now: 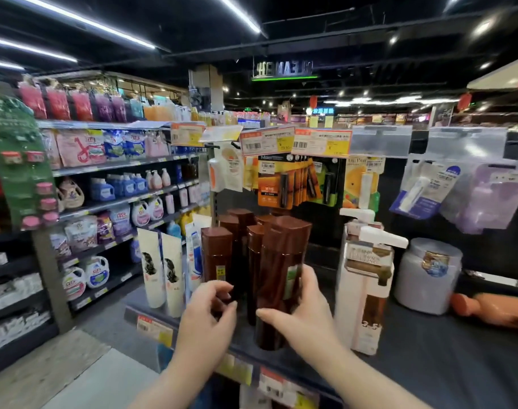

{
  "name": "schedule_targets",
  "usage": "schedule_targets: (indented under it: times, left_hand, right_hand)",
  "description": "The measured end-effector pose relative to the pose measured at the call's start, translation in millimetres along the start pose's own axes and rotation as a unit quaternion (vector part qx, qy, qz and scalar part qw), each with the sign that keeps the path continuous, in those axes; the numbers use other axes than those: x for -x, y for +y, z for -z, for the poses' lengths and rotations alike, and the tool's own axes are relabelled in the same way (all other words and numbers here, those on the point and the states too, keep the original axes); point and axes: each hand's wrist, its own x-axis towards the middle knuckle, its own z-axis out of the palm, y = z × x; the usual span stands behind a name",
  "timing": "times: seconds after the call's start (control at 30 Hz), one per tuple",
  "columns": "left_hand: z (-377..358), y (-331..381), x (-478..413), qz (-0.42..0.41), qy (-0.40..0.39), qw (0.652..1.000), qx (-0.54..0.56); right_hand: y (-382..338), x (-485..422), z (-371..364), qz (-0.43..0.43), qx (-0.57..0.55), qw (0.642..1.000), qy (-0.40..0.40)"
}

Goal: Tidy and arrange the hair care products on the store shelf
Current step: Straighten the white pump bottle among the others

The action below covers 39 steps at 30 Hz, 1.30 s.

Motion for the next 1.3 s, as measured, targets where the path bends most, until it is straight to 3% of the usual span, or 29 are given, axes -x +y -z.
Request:
schedule_targets:
  times: [0.13, 0.4, 0.67, 1.3]
  left_hand:
    - [20.1, -21.1, -11.9, 0.013, 0.011, 1.0, -0.012]
    - [8.8, -42.7, -27.2, 0.117, -0.059, 0.991, 0.016]
    - [-1.7, -71.3, -40.3, 0.179, -0.103, 0.978, 0.003]
    - [2.3, -78.3, -41.3, 0.145, -0.144, 0.978, -0.048]
  right_hand:
    - [7.5, -16.5, -33.6, -0.018, 0.047, 0.999, 0.0]
    - [33.6, -23.2, -52.8, -0.075, 0.073, 0.994, 0.034]
    - [55.7, -12.3, -53.0, -0.161, 0.18, 0.97, -0.017]
    - [58.7, -12.9, -62.8, -0.158, 0.244, 0.957, 0.013]
